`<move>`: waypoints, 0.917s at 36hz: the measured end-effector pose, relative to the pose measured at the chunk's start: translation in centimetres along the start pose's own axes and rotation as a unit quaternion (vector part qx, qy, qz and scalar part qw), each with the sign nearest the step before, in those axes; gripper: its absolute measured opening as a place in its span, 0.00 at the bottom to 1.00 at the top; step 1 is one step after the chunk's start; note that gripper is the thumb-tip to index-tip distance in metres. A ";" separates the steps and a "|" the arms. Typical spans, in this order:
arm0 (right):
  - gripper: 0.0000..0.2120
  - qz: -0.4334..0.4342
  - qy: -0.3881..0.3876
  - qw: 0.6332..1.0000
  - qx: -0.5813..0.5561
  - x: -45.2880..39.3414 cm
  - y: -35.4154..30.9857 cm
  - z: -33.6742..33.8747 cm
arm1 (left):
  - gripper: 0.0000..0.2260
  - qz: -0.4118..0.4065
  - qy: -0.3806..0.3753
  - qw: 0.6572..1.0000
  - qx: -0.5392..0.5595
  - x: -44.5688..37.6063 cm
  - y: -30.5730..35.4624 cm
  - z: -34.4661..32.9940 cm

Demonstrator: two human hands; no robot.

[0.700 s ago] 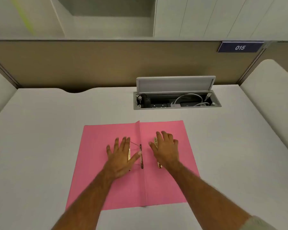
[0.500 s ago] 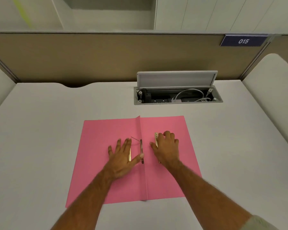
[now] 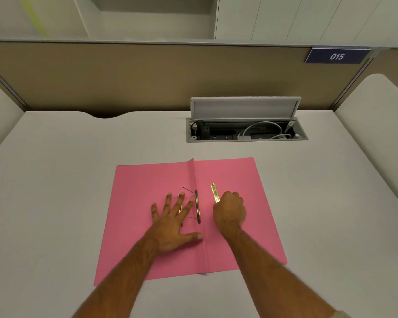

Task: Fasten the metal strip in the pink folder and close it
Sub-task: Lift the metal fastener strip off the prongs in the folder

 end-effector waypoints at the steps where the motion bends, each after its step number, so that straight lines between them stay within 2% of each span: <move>1: 0.10 -0.004 0.000 1.000 -0.005 0.1 0.0 0.0 | 0.50 0.001 0.011 1.000 -0.015 0.0 0.2 -0.1; 9: 0.11 -0.063 -0.014 0.995 -0.081 -0.1 0.6 0.7 | 0.48 -0.017 0.071 0.988 -0.137 0.0 2.0 0.0; 13: 0.11 -0.069 -0.020 0.993 -0.095 0.0 0.5 0.6 | 0.48 -0.036 0.046 0.982 -0.178 -0.2 2.8 0.3; 18: 0.07 -0.080 -0.029 0.983 -0.164 0.3 0.6 0.7 | 0.47 -0.036 0.013 0.992 -0.120 -0.3 3.1 0.1; 21: 0.11 -0.072 -0.032 0.973 -0.216 0.7 0.4 0.6 | 0.47 -0.029 -0.006 0.996 -0.079 -0.3 3.2 0.1; 24: 0.09 -0.062 -0.040 0.955 -0.287 1.0 0.0 0.5 | 0.47 -0.024 -0.010 0.998 -0.052 -0.2 3.2 0.1; 28: 0.03 -0.045 -0.059 0.924 -0.375 1.6 -0.7 0.6 | 0.48 -0.020 -0.008 1.000 -0.016 -0.2 3.2 0.1; 33: 0.04 -0.023 -0.088 0.896 -0.435 1.9 -1.8 0.9 | 0.48 -0.022 -0.006 1.000 -0.005 -0.3 3.2 0.1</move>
Point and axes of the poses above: each hand's wrist, its own x-axis away from the middle knuckle, its own z-axis out of the back of the hand, y = z × x, the point moved 7 cm from there along -x, towards the middle knuckle, and after that the axes turned 1 degree about -x, right-handed, at the moved point
